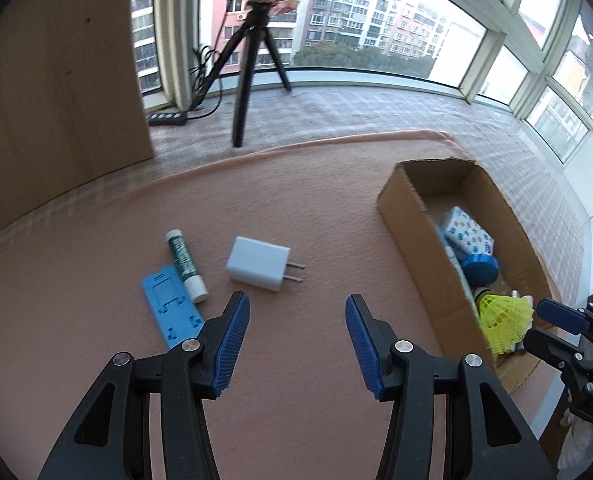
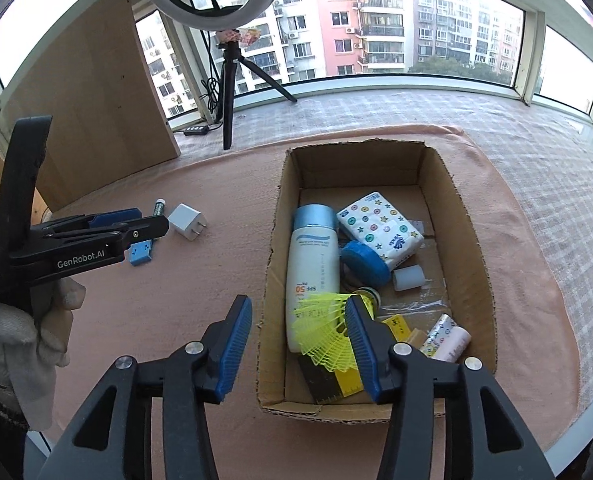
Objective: Organize objects
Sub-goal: 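Move the left gripper to the blue phone stand and grasp it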
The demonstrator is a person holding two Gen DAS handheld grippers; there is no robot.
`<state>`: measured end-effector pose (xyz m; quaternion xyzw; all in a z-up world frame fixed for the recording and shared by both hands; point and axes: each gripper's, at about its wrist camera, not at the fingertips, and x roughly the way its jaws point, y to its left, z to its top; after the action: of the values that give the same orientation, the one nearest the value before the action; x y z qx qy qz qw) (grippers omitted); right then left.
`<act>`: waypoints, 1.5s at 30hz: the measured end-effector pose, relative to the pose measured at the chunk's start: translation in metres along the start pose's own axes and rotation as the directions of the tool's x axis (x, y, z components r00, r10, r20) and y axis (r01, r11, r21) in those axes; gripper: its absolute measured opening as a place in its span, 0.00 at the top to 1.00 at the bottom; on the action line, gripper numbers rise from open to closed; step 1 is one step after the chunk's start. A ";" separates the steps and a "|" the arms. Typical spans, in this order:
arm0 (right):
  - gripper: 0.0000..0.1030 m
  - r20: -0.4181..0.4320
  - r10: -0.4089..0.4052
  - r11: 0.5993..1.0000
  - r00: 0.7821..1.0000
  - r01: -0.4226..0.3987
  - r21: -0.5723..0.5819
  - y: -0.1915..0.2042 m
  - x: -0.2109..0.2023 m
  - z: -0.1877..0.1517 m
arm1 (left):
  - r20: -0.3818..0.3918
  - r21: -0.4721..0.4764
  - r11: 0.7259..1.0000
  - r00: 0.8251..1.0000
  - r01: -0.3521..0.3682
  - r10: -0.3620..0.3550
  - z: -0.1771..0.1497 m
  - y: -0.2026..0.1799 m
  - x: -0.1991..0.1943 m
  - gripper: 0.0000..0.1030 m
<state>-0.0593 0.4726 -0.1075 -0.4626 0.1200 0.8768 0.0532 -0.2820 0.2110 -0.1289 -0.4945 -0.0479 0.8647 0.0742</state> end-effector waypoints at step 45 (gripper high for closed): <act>0.56 -0.104 0.191 0.974 0.976 -0.201 -0.099 0.097 0.055 0.042 | -0.146 -0.173 0.975 0.982 -0.142 0.117 -0.016 0.115 0.054 0.62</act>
<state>-0.1441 0.3889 -0.1147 -0.4913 0.1193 0.8603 -0.0648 -0.3048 0.1072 -0.2009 -0.5587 -0.0893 0.8242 -0.0248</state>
